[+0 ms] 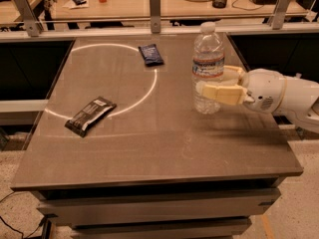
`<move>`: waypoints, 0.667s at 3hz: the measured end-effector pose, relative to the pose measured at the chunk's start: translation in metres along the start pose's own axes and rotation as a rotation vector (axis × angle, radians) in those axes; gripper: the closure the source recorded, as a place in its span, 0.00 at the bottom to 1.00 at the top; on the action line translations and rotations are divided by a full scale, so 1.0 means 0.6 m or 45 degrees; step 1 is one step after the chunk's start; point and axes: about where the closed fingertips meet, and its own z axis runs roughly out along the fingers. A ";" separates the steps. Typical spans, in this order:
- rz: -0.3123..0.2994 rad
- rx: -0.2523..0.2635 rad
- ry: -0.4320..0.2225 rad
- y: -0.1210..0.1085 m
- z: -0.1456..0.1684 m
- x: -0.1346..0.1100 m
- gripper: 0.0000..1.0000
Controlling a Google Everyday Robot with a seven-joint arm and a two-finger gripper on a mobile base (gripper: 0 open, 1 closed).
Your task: Place water bottle upright
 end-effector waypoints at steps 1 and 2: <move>-0.035 0.020 0.026 0.011 -0.009 0.018 1.00; -0.063 0.061 0.032 0.017 -0.020 0.029 1.00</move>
Offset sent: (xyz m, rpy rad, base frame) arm -0.0215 -0.0198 -0.0269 -0.0558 -0.0549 -0.1039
